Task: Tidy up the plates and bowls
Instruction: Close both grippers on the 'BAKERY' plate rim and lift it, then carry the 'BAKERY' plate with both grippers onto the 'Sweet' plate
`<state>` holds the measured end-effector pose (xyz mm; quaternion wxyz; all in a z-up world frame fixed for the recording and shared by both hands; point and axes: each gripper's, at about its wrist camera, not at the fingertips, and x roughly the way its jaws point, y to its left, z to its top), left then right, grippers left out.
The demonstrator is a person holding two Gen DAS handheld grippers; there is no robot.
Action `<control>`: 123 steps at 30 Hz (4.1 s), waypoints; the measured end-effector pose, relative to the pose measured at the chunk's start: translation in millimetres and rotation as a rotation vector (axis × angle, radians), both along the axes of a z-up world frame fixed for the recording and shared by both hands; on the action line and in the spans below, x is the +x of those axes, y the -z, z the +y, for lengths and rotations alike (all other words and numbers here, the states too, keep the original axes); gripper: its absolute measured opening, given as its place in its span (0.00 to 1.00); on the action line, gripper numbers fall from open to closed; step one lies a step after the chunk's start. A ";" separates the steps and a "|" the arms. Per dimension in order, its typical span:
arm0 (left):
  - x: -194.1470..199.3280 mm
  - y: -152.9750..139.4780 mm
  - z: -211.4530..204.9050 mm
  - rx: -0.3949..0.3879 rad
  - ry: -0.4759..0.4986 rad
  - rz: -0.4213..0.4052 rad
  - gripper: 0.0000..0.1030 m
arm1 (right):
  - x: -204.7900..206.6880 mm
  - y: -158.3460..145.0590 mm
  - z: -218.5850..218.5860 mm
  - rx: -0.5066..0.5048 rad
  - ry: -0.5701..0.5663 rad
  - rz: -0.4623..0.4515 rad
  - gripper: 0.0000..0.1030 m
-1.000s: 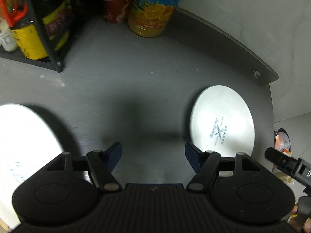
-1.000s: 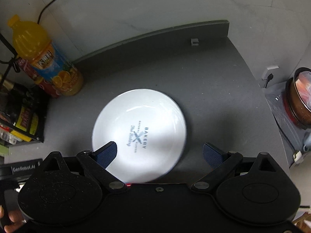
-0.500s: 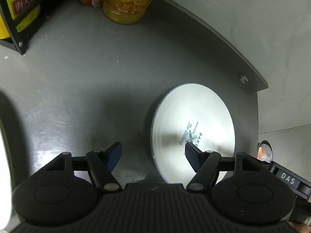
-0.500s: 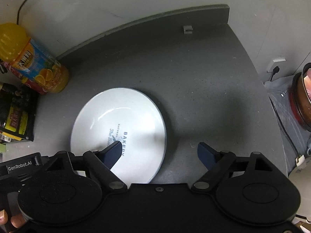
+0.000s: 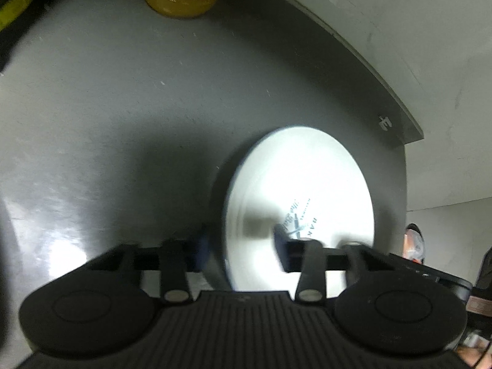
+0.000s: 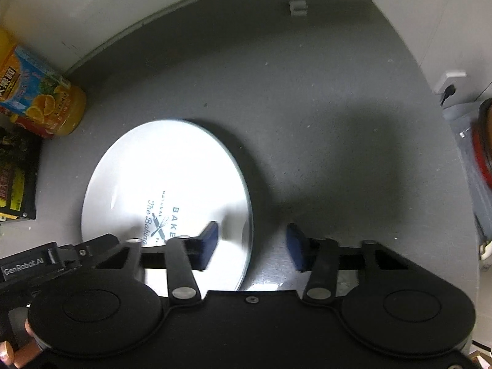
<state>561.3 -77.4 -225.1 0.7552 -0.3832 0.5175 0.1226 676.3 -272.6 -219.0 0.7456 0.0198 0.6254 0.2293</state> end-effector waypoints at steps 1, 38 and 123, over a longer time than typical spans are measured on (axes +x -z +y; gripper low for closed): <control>-0.8 0.8 0.9 -0.004 -0.009 0.001 0.23 | -0.1 0.1 0.9 0.008 -0.011 -0.003 0.40; -24.4 -53.3 53.8 0.014 0.012 -0.069 0.12 | -36.5 -102.5 42.3 0.117 -0.173 -0.255 0.10; -271.1 -39.7 198.4 0.038 -0.035 0.091 0.13 | -289.2 -76.6 185.7 0.077 -0.215 -0.243 0.09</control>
